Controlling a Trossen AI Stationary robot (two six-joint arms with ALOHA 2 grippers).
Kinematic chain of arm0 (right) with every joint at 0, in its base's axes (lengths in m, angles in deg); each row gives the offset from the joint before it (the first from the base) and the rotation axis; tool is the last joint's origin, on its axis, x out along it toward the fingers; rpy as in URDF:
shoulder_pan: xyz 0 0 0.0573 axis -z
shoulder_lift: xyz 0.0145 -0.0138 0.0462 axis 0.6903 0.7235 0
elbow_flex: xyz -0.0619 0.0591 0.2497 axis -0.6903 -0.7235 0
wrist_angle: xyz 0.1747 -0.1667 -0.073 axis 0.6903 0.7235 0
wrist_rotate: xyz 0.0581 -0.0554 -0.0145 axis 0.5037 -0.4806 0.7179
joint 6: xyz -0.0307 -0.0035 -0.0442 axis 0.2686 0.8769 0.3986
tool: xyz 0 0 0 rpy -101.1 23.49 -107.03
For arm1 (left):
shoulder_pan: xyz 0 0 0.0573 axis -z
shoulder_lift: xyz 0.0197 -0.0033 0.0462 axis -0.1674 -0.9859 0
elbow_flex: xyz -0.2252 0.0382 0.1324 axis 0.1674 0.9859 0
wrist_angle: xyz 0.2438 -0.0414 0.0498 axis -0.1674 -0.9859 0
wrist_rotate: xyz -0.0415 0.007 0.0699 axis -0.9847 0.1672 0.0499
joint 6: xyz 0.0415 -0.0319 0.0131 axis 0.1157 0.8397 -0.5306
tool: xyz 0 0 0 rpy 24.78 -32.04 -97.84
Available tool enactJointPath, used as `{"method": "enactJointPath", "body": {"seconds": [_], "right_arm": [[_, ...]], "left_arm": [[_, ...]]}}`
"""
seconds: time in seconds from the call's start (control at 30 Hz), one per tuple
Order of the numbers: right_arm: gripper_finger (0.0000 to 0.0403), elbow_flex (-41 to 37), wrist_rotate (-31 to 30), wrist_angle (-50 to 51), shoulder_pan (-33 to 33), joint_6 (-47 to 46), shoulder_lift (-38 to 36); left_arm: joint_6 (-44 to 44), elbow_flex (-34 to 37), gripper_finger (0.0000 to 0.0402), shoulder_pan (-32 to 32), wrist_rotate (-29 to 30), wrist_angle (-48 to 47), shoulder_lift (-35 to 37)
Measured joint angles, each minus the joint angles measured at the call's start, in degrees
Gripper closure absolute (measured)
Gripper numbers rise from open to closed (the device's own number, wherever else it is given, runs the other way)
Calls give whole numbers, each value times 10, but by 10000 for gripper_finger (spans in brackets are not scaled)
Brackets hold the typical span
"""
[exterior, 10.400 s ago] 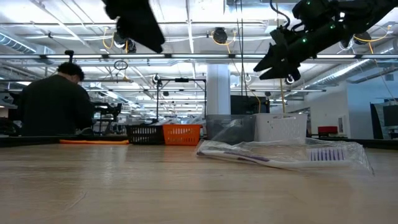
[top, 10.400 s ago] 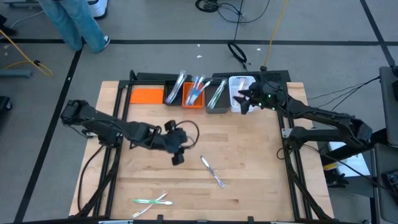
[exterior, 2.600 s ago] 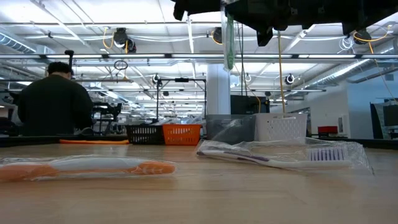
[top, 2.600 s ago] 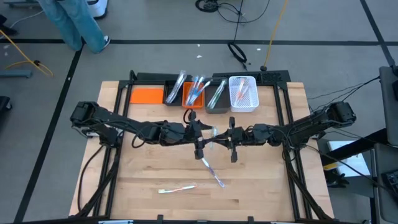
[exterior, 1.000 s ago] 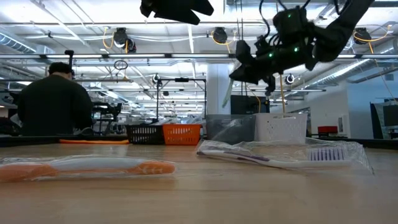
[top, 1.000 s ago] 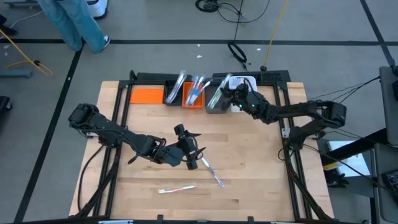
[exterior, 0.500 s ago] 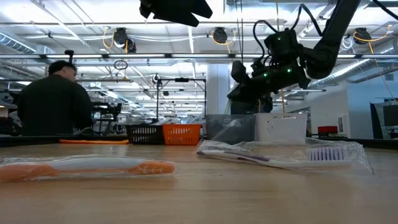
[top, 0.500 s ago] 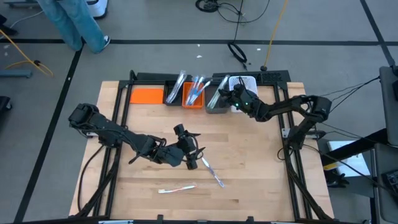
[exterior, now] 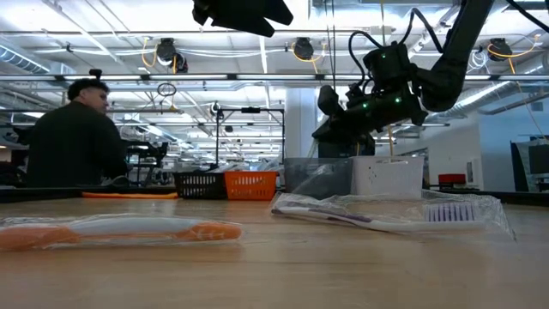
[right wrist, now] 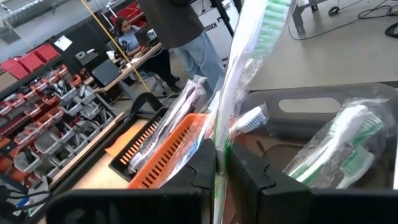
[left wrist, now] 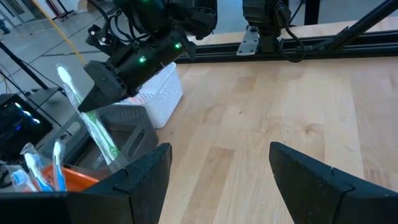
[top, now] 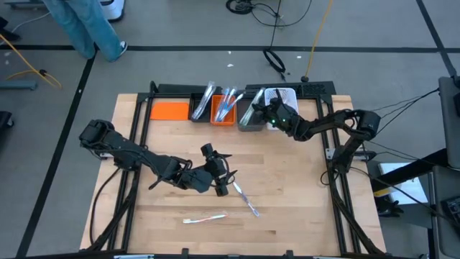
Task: Pick & Place Toothbrushes
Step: Put the green toothbrush into the gray bin, then put the purple toothbrush into the black bin
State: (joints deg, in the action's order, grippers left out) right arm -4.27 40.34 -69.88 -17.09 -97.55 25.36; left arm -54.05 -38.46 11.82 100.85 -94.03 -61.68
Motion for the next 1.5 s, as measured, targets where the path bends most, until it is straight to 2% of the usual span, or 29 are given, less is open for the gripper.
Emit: {"method": "enactJointPath", "body": {"seconds": [0.63, 1.07, 1.3, 1.37, 1.5], "right_arm": [[339, 0, -2, 28, -12, 35, 0], [228, 0, -6, 36, -12, 57, 0], [207, 0, -18, 56, -11, 57, 0], [207, 0, -12, 52, -14, 58, 0], [211, 0, 54, 22, -20, 68, -6]], "left_arm": [[0, 0, 128, 0, -19, 0, 0], [-1, 0, 128, 0, -19, 0, 0], [-1, 0, 128, 0, -19, -3, 0], [-1, 0, 128, 0, -19, -5, 0], [-1, 0, 128, 0, -19, -5, 0]]}}
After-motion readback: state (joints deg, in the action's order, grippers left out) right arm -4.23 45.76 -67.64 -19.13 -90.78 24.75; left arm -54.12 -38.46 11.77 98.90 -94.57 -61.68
